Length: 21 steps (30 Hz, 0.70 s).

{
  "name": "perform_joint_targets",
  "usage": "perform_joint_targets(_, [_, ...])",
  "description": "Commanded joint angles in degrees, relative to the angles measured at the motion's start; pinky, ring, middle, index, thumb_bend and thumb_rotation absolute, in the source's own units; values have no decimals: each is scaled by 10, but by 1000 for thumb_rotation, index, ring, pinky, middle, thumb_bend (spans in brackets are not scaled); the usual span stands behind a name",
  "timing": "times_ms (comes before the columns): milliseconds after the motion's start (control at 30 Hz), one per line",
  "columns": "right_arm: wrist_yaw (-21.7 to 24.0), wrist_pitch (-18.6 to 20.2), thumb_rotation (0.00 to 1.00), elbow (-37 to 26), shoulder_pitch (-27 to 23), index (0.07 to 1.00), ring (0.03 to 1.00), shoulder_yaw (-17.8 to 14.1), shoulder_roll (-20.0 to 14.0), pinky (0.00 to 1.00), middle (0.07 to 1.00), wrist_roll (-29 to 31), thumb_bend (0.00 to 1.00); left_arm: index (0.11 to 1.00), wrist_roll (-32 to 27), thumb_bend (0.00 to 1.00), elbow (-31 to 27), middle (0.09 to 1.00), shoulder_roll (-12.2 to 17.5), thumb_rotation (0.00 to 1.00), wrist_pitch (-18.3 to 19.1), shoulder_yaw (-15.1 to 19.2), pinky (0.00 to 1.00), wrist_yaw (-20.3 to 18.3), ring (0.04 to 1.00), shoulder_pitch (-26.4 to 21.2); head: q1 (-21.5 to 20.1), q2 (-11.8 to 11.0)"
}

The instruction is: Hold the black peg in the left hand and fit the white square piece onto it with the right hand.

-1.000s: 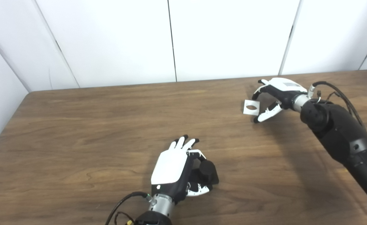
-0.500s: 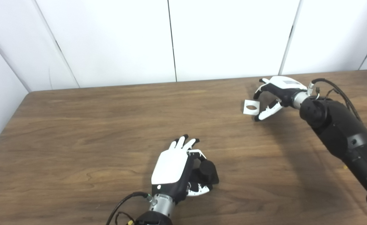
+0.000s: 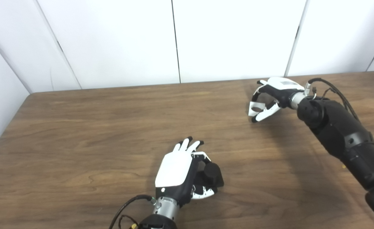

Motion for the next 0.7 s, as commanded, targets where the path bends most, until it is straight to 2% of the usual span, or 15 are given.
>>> perform_joint_targets(0, [2,-1,409,-6,-40,731,1000,-1,1,1000,994,-5,825,492,8,512,0,924,-7,78,-3,0,991,3,1000,-14,1,0])
perform_joint_targets(300, [-5,-6,402,8,-45,733,1000,2,11,1000,991,-10,827,492,12,512,-1,927,-11,78,-1,-2,992,1,1000,-12,7,2])
perform_joint_targets(667, [0,-2,384,7,-40,733,1000,0,-2,1000,993,-14,816,492,10,512,-4,926,-11,78,-2,-1,988,1,1000,-11,4,3])
